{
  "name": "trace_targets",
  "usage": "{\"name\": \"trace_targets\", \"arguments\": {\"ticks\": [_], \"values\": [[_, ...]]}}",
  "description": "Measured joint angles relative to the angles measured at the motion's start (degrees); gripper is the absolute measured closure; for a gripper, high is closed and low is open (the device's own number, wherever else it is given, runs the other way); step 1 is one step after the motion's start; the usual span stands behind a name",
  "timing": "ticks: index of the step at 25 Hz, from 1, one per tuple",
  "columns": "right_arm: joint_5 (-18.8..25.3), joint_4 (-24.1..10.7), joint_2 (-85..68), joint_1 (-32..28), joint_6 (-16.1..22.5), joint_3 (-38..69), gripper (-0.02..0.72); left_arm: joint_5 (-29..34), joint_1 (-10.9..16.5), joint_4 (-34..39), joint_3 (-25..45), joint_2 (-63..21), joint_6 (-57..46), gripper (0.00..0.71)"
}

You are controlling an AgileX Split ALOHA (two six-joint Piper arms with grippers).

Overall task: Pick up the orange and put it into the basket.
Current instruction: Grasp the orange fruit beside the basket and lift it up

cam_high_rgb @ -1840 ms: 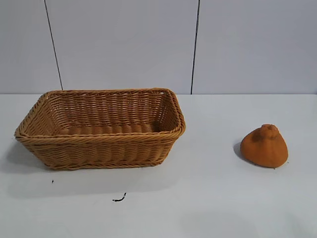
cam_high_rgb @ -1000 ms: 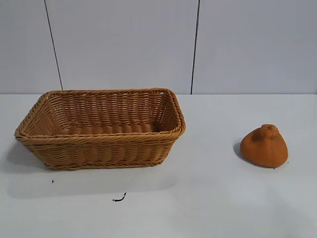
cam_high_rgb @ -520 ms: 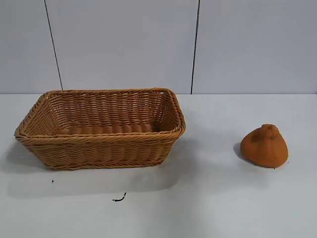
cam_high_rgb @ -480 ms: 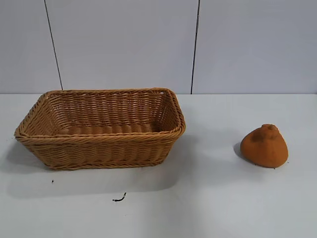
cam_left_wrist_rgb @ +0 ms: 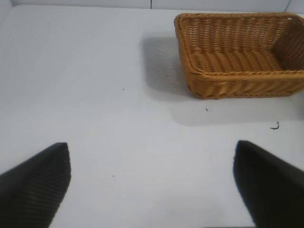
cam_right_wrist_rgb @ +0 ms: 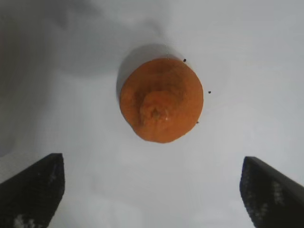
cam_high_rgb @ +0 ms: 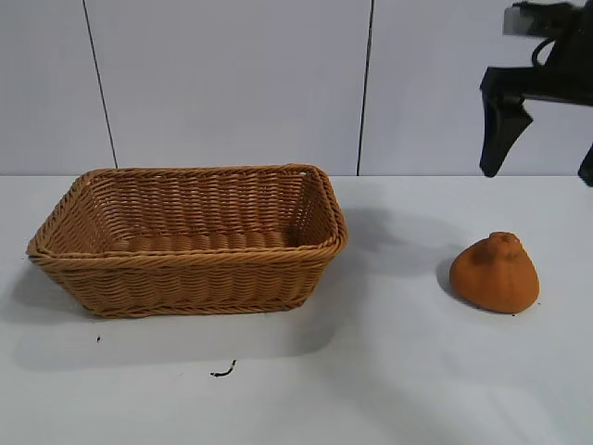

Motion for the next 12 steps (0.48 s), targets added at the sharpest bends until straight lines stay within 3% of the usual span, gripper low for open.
{"name": "trace_targets", "arguments": {"ticks": [8, 12], "values": [[-5.7, 3.6, 11.0, 0.0, 1.1, -0.3, 0.016, 0.0, 0.0, 0.0, 0.0, 0.0, 0.0, 0.044], [-5.8, 3.7, 13.4, 0.0, 1.2, -0.3, 0.045, 0.0, 0.0, 0.0, 0.0, 0.0, 0.0, 0.044]]}}
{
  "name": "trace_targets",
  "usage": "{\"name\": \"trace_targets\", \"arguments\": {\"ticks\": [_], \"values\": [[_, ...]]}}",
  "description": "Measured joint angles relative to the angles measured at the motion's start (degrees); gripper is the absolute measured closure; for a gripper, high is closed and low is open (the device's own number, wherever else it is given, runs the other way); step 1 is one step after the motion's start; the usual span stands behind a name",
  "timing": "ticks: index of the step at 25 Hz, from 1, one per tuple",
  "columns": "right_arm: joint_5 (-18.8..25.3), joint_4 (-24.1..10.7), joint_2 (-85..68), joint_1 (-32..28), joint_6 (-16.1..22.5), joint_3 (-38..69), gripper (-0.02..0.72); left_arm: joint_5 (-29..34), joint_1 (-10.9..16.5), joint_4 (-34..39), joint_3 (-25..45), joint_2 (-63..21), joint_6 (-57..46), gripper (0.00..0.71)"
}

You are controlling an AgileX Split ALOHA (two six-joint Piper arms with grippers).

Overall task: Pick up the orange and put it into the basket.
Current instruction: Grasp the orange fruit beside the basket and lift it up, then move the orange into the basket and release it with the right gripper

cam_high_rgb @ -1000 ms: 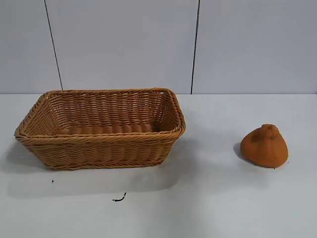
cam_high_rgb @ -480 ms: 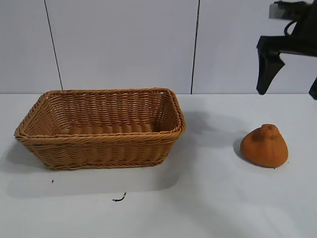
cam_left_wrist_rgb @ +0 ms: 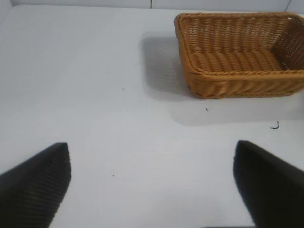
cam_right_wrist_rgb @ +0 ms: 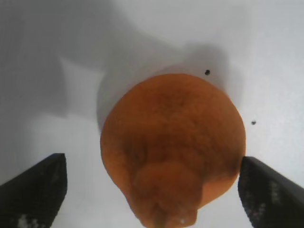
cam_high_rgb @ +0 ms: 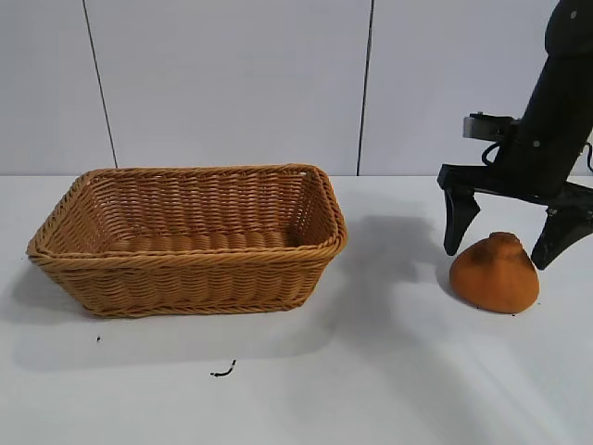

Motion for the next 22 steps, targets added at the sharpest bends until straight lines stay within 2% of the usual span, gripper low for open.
{"name": "trace_targets", "arguments": {"ticks": [2, 4, 5, 8, 9, 10, 14, 22], "values": [[0.0, -0.2, 0.5, 0.0, 0.0, -0.1, 0.074, 0.0, 0.0, 0.0, 0.0, 0.0, 0.0, 0.044], [-0.1, -0.6, 0.7, 0.0, 0.4, -0.1, 0.171, 0.0, 0.0, 0.0, 0.0, 0.0, 0.0, 0.044], [0.0, -1.2, 0.7, 0.0, 0.8, -0.1, 0.243, 0.0, 0.0, 0.0, 0.0, 0.0, 0.0, 0.044], [1.0, -2.1, 0.7, 0.0, 1.2, -0.8, 0.598, 0.0, 0.0, 0.0, 0.0, 0.0, 0.0, 0.044], [2.0, -2.6, 0.6, 0.0, 1.2, -1.2, 0.657, 0.0, 0.0, 0.0, 0.0, 0.0, 0.0, 0.044], [3.1, -2.8, 0.3, 0.0, 1.2, -1.9, 0.680, 0.0, 0.0, 0.0, 0.0, 0.0, 0.0, 0.044], [7.5, -3.4, -1.7, 0.0, 1.2, -7.0, 0.679, 0.0, 0.0, 0.0, 0.0, 0.0, 0.0, 0.044], [15.7, -2.3, -6.7, 0.0, 1.3, -22.4, 0.679, 0.0, 0.0, 0.0, 0.0, 0.0, 0.0, 0.044]]}}
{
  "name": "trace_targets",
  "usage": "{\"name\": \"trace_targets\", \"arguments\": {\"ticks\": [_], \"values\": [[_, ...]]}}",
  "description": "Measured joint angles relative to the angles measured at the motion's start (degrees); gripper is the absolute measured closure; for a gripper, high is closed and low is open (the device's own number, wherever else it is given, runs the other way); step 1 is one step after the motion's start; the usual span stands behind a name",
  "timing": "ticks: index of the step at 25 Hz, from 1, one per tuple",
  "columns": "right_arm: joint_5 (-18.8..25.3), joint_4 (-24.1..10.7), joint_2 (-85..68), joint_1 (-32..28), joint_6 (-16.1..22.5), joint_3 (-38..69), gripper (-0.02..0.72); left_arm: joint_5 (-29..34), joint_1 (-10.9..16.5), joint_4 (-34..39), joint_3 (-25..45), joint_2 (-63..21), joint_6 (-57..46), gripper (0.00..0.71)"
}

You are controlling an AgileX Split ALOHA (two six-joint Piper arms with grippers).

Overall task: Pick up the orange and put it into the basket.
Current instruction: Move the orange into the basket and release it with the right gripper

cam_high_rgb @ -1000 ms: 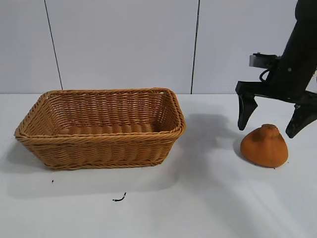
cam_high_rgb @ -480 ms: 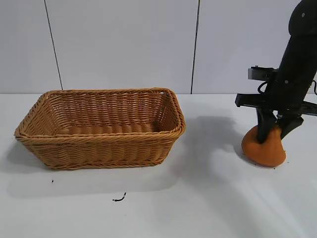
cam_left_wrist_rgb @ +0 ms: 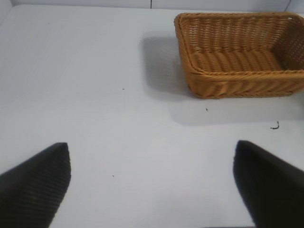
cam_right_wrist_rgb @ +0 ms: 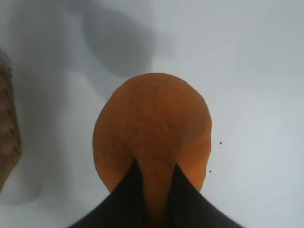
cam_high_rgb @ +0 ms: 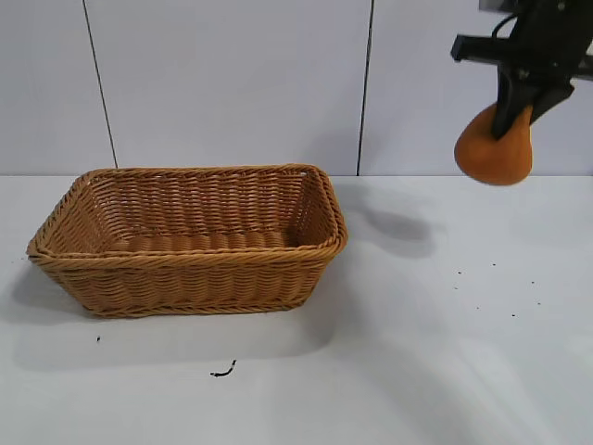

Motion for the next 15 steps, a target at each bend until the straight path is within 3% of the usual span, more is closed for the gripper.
{"name": "trace_targets", "arguments": {"ticks": [7, 13, 15], "values": [[1.3, -0.2, 0.0, 2.4, 0.5, -6.3, 0.679, 0.0, 0.0, 0.0, 0.0, 0.0, 0.0, 0.044], [-0.9, -0.2, 0.0, 9.9, 2.0, -6.8, 0.679, 0.0, 0.0, 0.0, 0.0, 0.0, 0.0, 0.044], [-3.8, -0.2, 0.0, 15.4, 3.1, -6.8, 0.679, 0.0, 0.0, 0.0, 0.0, 0.0, 0.0, 0.044]]}}
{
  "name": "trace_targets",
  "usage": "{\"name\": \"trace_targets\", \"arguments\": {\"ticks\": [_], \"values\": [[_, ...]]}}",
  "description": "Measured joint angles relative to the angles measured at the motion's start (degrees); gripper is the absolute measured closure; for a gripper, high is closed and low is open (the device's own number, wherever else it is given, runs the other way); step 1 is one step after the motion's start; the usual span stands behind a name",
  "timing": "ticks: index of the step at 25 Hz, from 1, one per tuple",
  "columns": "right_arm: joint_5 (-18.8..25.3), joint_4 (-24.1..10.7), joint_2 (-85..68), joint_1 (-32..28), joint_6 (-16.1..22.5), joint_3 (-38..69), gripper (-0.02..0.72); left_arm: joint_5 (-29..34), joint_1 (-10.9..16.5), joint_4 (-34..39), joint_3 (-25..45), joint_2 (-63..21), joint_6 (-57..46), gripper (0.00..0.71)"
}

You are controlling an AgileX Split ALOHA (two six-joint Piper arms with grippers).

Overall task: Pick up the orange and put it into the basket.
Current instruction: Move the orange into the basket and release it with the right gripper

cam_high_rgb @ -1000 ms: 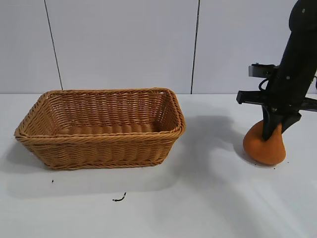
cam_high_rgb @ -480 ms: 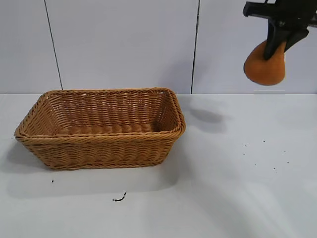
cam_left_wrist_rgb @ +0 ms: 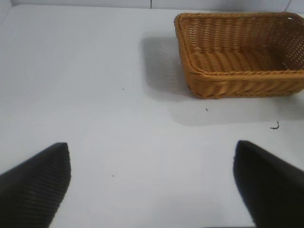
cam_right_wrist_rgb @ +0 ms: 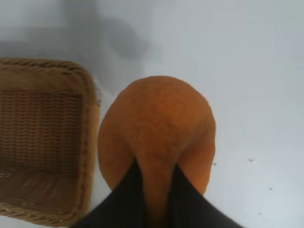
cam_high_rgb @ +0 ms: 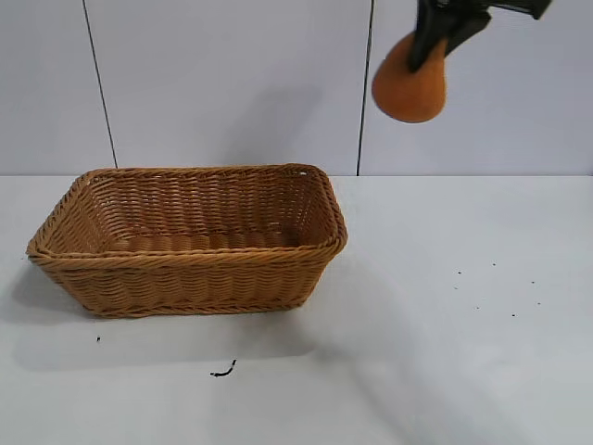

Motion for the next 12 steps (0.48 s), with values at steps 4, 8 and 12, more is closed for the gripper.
{"name": "trace_targets", "arguments": {"ticks": [4, 8, 12], "values": [[-3.5, 0.0, 1.0, 6.3, 1.3, -0.2, 0.679, 0.0, 0.0, 0.0, 0.0, 0.0, 0.0, 0.044], [-6.5, 0.0, 5.1, 11.8, 2.8, -0.2, 0.679, 0.0, 0.0, 0.0, 0.0, 0.0, 0.0, 0.044], [-8.7, 0.2, 10.1, 15.0, 3.0, -0.2, 0.679, 0.0, 0.0, 0.0, 0.0, 0.0, 0.0, 0.044]]}}
